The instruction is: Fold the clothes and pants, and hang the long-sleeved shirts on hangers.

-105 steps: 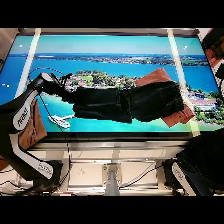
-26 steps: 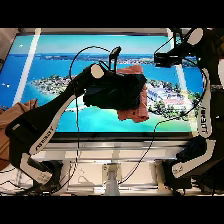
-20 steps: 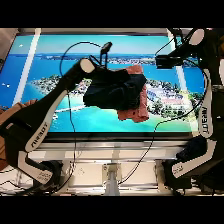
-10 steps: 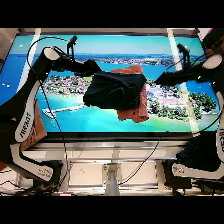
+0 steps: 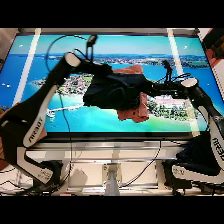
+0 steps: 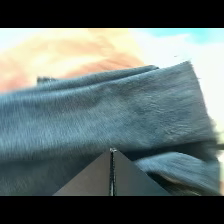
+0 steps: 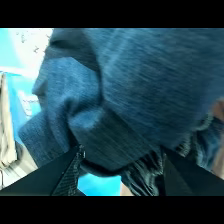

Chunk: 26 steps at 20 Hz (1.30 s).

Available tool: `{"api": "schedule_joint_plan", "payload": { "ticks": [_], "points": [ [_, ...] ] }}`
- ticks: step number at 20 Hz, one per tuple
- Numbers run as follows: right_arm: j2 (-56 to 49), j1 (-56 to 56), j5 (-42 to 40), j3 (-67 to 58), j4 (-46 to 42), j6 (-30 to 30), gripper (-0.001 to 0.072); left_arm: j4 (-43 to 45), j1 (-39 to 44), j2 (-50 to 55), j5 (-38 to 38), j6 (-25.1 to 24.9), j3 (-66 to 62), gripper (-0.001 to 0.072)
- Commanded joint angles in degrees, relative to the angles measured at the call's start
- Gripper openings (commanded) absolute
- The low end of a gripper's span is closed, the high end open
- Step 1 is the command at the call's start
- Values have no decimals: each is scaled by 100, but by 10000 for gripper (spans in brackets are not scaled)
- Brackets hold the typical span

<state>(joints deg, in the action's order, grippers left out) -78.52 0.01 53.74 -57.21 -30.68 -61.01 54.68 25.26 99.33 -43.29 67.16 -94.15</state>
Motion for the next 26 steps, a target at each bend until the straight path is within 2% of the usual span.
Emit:
{"api": "schedule_joint_plan", "payload": {
  "ticks": [1,3,6,8,9,10,16,19,22,26],
  "points": [
    [9,105,-251,66,236,0,569,2363,811,164,1021,374,-4,33],
    [9,105,-363,66,177,-129,633,2658,1049,302,1025,511,-4,34],
    [7,105,-638,66,-400,-702,633,2566,1322,341,940,507,-4,34],
    [4,63,-654,68,-927,-1132,636,2566,1427,354,590,562,-4,35],
    [4,0,-621,68,-1032,-1270,694,2562,1445,378,350,815,-4,34],
    [4,-94,-531,66,-1045,-1340,700,2566,1467,404,164,990,-2,34],
    [-155,-358,-17,68,-1062,-1451,694,2109,1602,697,-114,1001,0,35],
    [-426,-280,-87,66,-485,-1366,694,2116,1722,772,-175,999,0,35],
    [-684,-256,-35,66,332,-896,694,2118,1725,772,-175,999,-2,35],
    [-1106,-138,-39,66,411,-833,694,2116,1711,772,-177,999,-2,35]
  ]
}}
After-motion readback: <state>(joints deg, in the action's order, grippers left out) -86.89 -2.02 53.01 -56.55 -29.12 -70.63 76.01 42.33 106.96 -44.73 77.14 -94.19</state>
